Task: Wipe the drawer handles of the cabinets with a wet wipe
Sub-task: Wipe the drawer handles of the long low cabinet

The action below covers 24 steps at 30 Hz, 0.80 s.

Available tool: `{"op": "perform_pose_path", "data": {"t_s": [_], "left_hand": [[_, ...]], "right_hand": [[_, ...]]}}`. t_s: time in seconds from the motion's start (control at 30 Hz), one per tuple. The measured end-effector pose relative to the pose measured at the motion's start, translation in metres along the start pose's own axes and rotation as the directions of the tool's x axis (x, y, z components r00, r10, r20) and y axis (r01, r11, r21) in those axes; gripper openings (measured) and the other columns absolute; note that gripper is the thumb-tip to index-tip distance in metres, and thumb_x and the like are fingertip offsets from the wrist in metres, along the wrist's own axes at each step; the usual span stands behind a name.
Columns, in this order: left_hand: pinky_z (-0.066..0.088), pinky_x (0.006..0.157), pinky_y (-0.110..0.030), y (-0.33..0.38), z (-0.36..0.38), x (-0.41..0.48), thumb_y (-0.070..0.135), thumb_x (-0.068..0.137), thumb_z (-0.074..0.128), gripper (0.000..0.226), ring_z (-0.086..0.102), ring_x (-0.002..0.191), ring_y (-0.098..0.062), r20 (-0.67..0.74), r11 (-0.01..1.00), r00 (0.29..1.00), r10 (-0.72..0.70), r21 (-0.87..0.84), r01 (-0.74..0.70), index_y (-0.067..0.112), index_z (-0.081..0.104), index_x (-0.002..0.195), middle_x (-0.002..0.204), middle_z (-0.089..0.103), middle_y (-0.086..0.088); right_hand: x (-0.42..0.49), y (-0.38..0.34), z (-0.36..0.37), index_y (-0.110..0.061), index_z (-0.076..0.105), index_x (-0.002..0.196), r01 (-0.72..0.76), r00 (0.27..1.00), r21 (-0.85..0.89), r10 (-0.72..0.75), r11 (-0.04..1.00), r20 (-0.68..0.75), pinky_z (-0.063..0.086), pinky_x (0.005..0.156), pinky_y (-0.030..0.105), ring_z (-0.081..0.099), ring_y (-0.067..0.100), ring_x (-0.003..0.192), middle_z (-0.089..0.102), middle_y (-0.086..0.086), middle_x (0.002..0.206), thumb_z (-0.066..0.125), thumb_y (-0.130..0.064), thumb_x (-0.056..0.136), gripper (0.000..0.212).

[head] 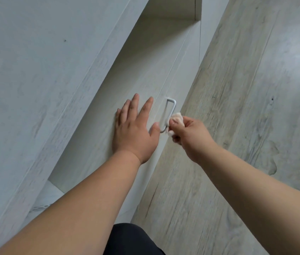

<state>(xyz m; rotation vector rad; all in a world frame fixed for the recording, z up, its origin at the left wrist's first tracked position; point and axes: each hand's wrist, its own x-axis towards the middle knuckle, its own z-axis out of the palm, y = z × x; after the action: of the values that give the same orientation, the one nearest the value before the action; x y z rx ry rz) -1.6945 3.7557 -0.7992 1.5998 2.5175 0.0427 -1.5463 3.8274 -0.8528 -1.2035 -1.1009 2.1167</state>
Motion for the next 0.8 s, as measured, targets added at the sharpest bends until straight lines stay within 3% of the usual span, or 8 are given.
{"op": "perform_pose_path", "data": {"t_s": [0.17, 0.47, 0.57, 0.67, 0.8], "left_hand": [[-0.001, 0.130, -0.045, 0.000, 0.001, 0.001, 0.054, 0.094, 0.031, 0.074, -0.005, 0.160, -0.019, -0.002, 1.000, 1.000, -0.002, -0.009, 0.002, 0.043, 0.010, 0.164, 0.175, -0.003, 0.004], [0.000, 0.130, -0.046, 0.000, 0.000, 0.000, 0.054, 0.094, 0.029, 0.074, -0.005, 0.161, -0.020, -0.009, 1.000, 1.000, 0.004, -0.003, -0.004, 0.041, 0.010, 0.165, 0.175, -0.003, 0.003], [-0.001, 0.130, -0.046, 0.001, 0.000, 0.000, 0.054, 0.094, 0.028, 0.075, -0.006, 0.160, -0.019, 0.003, 1.000, 1.000, 0.005, 0.004, -0.005, 0.042, 0.008, 0.165, 0.175, -0.005, 0.003], [-0.001, 0.130, -0.046, 0.001, 0.000, -0.001, 0.055, 0.094, 0.029, 0.075, -0.005, 0.160, -0.019, -0.003, 1.000, 1.000, 0.006, -0.008, -0.006, 0.042, 0.009, 0.165, 0.175, -0.004, 0.004], [-0.001, 0.131, -0.046, 0.001, 0.001, 0.000, 0.055, 0.098, 0.033, 0.073, -0.007, 0.160, -0.019, -0.011, 1.000, 1.000, 0.003, 0.001, -0.003, 0.043, 0.007, 0.164, 0.175, -0.005, 0.004]], "right_hand": [[-0.016, 0.015, 0.010, -0.011, 0.072, 0.081, 0.029, 0.994, -0.052, -0.023, 0.998, 0.109, 0.045, 0.058, 0.019, 0.053, 0.009, 0.059, 0.065, 0.003, 0.069, 0.063, -0.014, 0.102, 0.023], [-0.001, 0.023, 0.003, -0.012, 0.075, 0.081, -0.034, 0.977, 0.114, 0.009, 0.993, 0.213, 0.041, 0.061, 0.022, 0.048, 0.014, 0.065, 0.062, 0.009, 0.079, 0.062, -0.014, 0.102, 0.026], [0.008, 0.014, -0.002, -0.003, 0.070, 0.093, -0.045, 0.987, 0.233, 0.007, 0.971, 0.163, 0.041, 0.056, 0.020, 0.044, 0.012, 0.061, 0.059, 0.009, 0.079, 0.057, -0.014, 0.105, 0.021], [0.022, 0.000, -0.012, 0.000, 0.071, 0.098, 0.024, 0.995, 0.124, -0.035, 0.992, 0.094, 0.044, 0.063, 0.023, 0.048, 0.013, 0.065, 0.062, 0.009, 0.081, 0.061, -0.015, 0.104, 0.019], [0.013, 0.013, -0.008, 0.010, 0.068, 0.105, 0.018, 0.989, 0.015, -0.020, 1.000, 0.147, 0.043, 0.065, 0.026, 0.050, 0.013, 0.066, 0.064, 0.011, 0.083, 0.062, -0.016, 0.103, 0.027]]}}
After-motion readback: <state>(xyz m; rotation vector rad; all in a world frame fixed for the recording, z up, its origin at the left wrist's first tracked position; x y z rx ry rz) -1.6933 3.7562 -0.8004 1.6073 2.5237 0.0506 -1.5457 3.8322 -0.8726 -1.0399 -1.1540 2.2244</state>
